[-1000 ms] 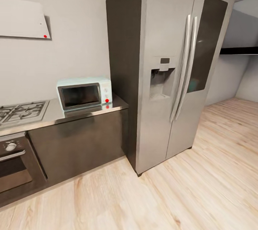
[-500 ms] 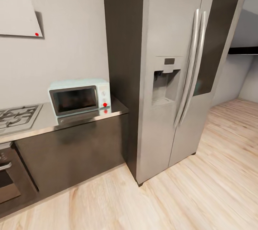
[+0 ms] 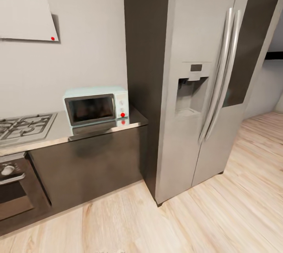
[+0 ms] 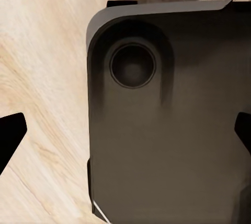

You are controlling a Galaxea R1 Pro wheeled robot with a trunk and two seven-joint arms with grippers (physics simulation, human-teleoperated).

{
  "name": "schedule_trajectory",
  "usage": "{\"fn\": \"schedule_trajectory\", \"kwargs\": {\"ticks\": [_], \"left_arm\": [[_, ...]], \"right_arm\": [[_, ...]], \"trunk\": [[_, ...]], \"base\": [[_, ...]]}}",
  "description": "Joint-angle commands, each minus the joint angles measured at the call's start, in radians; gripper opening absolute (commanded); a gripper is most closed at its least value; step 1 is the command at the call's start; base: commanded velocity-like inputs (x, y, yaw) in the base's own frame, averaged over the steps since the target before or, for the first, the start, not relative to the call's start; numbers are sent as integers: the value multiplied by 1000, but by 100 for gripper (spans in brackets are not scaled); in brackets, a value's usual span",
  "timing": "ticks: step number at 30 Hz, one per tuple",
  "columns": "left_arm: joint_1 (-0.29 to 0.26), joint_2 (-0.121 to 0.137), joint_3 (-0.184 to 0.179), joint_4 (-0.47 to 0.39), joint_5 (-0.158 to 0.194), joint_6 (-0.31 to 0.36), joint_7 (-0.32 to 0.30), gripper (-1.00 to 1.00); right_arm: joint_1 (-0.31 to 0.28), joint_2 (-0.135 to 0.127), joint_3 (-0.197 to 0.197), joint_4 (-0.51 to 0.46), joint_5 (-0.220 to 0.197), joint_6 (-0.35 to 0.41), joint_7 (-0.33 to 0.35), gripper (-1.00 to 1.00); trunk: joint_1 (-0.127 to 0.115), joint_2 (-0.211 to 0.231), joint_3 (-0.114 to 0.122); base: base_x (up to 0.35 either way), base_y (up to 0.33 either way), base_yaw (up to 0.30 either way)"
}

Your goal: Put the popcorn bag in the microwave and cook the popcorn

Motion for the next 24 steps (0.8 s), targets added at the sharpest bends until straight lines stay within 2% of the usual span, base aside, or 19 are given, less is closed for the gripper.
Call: {"fn": "schedule_trajectory", "kwargs": {"ticks": [1,24], "left_arm": [[-1,0,-1,-1,2,-2,1,100],[0,3,-1,1,4,-2,1,100]], "right_arm": [[0,0,1,0,1,-3,0,100],[0,1,0,0,0,-5,-1,100]], "trunk": [[0,0,-1],[0,0,-1]], "base": [[0,0,271],[0,0,273]]}}
